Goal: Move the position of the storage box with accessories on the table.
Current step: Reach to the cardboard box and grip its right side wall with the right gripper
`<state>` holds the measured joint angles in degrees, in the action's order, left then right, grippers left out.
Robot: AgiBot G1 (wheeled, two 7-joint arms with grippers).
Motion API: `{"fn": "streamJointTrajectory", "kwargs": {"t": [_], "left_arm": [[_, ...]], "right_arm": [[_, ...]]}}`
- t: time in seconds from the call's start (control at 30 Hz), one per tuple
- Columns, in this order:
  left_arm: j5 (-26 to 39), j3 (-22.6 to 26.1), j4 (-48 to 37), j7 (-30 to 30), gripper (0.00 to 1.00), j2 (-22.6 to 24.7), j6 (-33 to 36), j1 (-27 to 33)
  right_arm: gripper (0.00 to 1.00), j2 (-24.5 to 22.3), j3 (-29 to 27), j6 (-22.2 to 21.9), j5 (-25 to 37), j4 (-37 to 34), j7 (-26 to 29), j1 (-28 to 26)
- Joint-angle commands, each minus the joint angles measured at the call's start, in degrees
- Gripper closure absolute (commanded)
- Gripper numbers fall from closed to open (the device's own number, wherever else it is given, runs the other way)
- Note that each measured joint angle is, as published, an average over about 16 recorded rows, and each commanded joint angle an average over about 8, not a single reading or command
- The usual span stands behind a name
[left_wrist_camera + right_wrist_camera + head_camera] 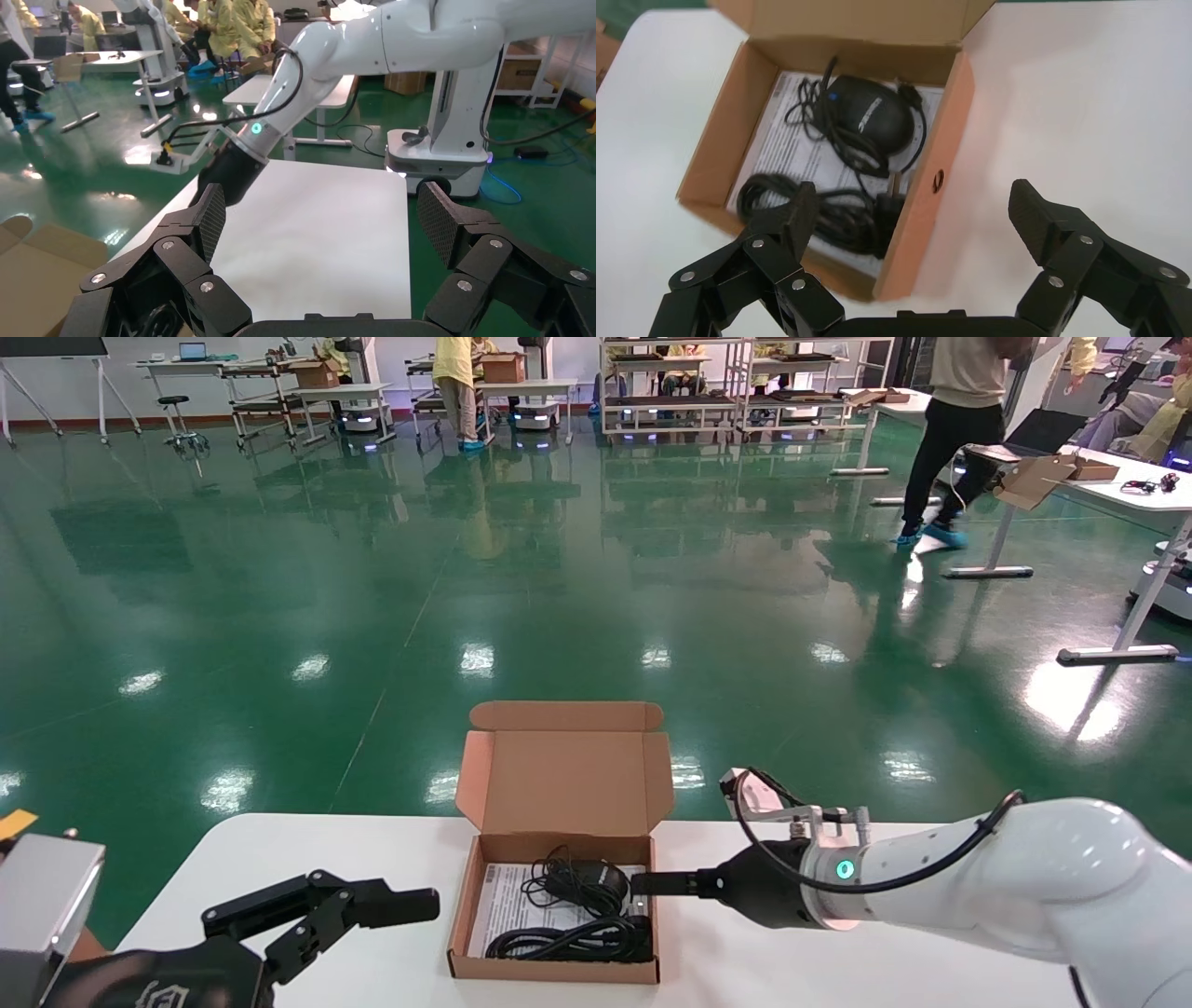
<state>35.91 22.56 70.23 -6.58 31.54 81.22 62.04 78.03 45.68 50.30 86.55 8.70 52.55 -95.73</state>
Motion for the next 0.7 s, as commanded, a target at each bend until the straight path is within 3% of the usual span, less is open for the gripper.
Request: {"fn": "streamJointTrajectory", "kwargs": {"t": [0.03, 0.33, 0.7], "left_arm": [[0.0, 0.0, 0.0, 0.0, 0.00, 0.0, 0.0, 0.0], [0.0, 0.0, 0.0, 0.0, 0.00, 0.0, 0.0, 0.0], [0.0, 0.0, 0.0, 0.0, 0.00, 0.0, 0.0, 0.0]], "right_arm": [[0.00, 0.1, 0.2, -2.3, -0.2, 1.4, 2.3, 1.2], [0.00, -0.1, 2.5, -5.8, -1.3, 5.8, 3.0, 3.7], [0.00, 0.0, 5.4, -8.6, -1.8, 4.8, 2.4, 4.7]]}}
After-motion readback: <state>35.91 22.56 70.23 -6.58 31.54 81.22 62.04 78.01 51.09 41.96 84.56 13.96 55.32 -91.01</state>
